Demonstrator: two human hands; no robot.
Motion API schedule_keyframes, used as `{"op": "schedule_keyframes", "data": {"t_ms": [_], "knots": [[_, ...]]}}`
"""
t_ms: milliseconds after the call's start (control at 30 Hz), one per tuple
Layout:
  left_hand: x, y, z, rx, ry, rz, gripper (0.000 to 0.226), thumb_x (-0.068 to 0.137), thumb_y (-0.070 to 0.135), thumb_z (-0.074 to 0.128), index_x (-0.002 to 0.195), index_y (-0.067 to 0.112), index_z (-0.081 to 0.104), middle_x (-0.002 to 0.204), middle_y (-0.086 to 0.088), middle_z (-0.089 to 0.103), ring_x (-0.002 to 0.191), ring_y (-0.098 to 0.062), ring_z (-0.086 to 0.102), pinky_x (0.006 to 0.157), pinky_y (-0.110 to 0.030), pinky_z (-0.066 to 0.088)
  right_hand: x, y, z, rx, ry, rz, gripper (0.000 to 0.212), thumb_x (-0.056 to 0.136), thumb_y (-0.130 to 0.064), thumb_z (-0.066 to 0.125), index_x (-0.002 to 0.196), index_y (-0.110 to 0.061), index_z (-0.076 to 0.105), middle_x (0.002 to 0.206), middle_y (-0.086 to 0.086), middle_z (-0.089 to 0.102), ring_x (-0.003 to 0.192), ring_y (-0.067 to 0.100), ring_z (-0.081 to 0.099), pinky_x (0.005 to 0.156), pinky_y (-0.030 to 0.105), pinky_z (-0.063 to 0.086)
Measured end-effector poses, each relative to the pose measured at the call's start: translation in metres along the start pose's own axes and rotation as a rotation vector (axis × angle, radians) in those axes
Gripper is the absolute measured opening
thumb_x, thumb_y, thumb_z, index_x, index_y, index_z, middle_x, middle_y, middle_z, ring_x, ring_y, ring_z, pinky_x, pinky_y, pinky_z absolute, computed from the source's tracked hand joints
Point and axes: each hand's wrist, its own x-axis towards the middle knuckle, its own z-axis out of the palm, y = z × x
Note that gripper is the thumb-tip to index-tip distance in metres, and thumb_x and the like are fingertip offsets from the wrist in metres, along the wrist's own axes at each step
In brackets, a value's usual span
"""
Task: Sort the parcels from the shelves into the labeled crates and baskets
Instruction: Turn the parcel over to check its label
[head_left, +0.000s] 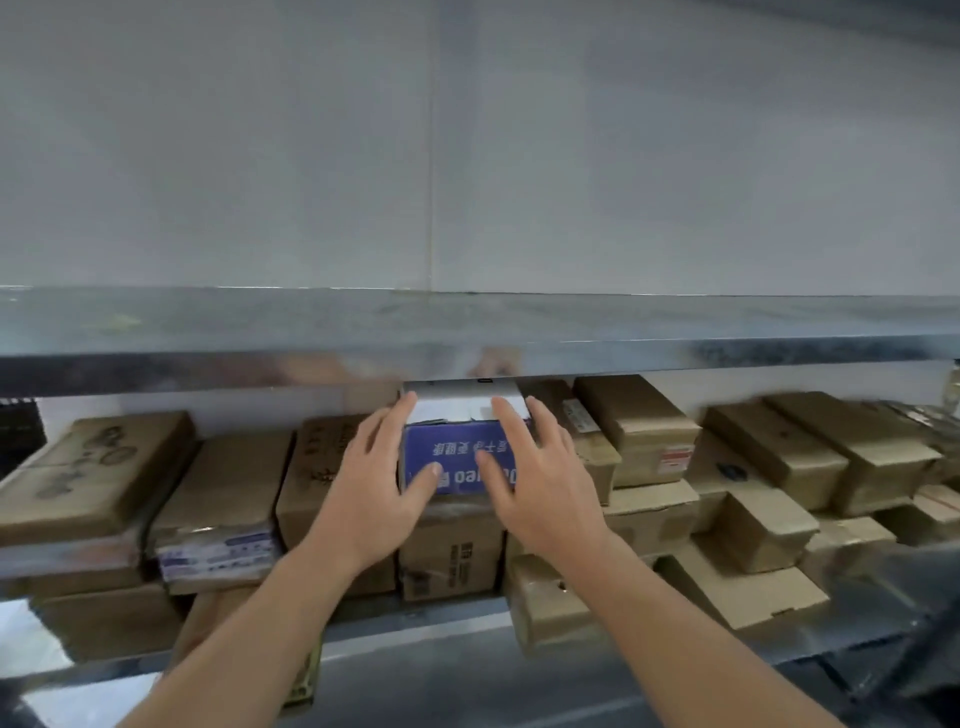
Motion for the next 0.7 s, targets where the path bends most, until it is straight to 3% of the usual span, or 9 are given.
{"op": "schedule_keyframes", "data": {"t_ms": [67,100,167,233,333,400,500,600,700], "knots": [[-0.002,0.003,0.002,-0.055,-0.007,-0.044,0.075,0.093,0.04,0.061,0.152,0.041,0.014,0.15,0.009,0.029,0.12,-0.006,0.049,0.078,-0.006,0.048,0.007,0.002,0.002,0.119,-0.052,0.048,0.058,0.102,-0.055,0.043,0.154,-0.037,0.023,0.163,0.003,0.02,0.137,0.019,0.039,0.095,0.033,0.055],[-0.004,0.004,0.003,-0.073,-0.002,-0.054,0.074,0.093,0.04,0.061,0.152,0.041,0.017,0.149,0.011,0.031,0.118,-0.003,0.05,0.076,-0.005,0.048,0.009,0.001,0.002,0.236,-0.078,0.089,0.056,0.102,-0.054,0.044,0.152,-0.038,0.027,0.16,0.001,0.023,0.131,0.014,0.043,0.086,0.026,0.057],[-0.01,0.007,0.002,-0.099,0.033,-0.041,0.069,0.094,0.039,0.061,0.15,0.04,0.022,0.147,0.012,0.035,0.12,0.001,0.048,0.084,-0.012,0.052,0.012,-0.001,0.0,0.49,-0.087,0.15,0.053,0.1,-0.05,0.049,0.15,-0.037,0.035,0.152,-0.003,0.031,0.118,0.009,0.048,0.066,0.011,0.055],[-0.018,0.012,0.001,-0.138,0.07,-0.034,0.065,0.093,0.042,0.06,0.149,0.038,0.026,0.144,0.012,0.039,0.123,0.005,0.045,0.087,-0.021,0.055,0.011,-0.004,-0.004,0.623,-0.08,0.195,0.055,0.098,-0.05,0.05,0.149,-0.035,0.04,0.146,-0.009,0.037,0.115,0.006,0.05,0.061,0.008,0.052],[-0.033,0.023,-0.001,-0.244,0.142,-0.043,0.062,0.093,0.041,0.059,0.147,0.035,0.03,0.14,0.013,0.043,0.124,0.003,0.047,0.082,-0.015,0.053,0.003,-0.01,-0.01,0.703,-0.058,0.206,0.064,0.089,-0.061,0.046,0.146,-0.033,0.045,0.14,-0.012,0.045,0.114,0.004,0.053,0.063,0.008,0.051],[-0.047,0.027,-0.002,-0.331,0.197,-0.037,0.056,0.094,0.041,0.058,0.145,0.036,0.035,0.139,0.012,0.045,0.125,-0.003,0.049,0.085,-0.022,0.055,-0.007,-0.018,-0.014,0.747,-0.053,0.222,0.064,0.085,-0.064,0.046,0.141,-0.035,0.047,0.139,-0.009,0.05,0.115,0.006,0.056,0.063,0.011,0.051],[-0.075,0.031,-0.005,-0.56,0.255,-0.046,0.043,0.093,0.034,0.052,0.136,0.033,0.048,0.137,0.006,0.049,0.126,-0.015,0.051,0.088,-0.03,0.056,-0.026,-0.031,-0.016,0.89,-0.07,0.313,0.041,0.093,-0.056,0.054,0.127,-0.036,0.049,0.133,-0.003,0.051,0.11,0.011,0.061,0.06,0.016,0.053],[-0.101,0.04,-0.014,-0.606,0.383,-0.13,0.026,0.097,0.041,0.05,0.123,0.04,0.054,0.129,0.007,0.052,0.119,-0.004,0.054,0.088,-0.029,0.056,-0.051,-0.05,-0.019,1.044,-0.038,0.381,0.036,0.089,-0.053,0.064,0.117,-0.036,0.049,0.132,-0.001,0.051,0.107,0.014,0.066,0.061,0.018,0.055],[-0.124,0.041,-0.028,-0.568,0.441,-0.276,0.048,0.085,0.049,0.052,0.131,0.039,0.045,0.129,0.011,0.047,0.114,0.008,0.051,0.089,-0.028,0.054,-0.077,-0.066,-0.015,1.137,-0.034,0.421,0.027,0.09,-0.046,0.072,0.108,-0.043,0.053,0.137,0.001,0.051,0.111,0.019,0.066,0.069,0.03,0.061]]}}
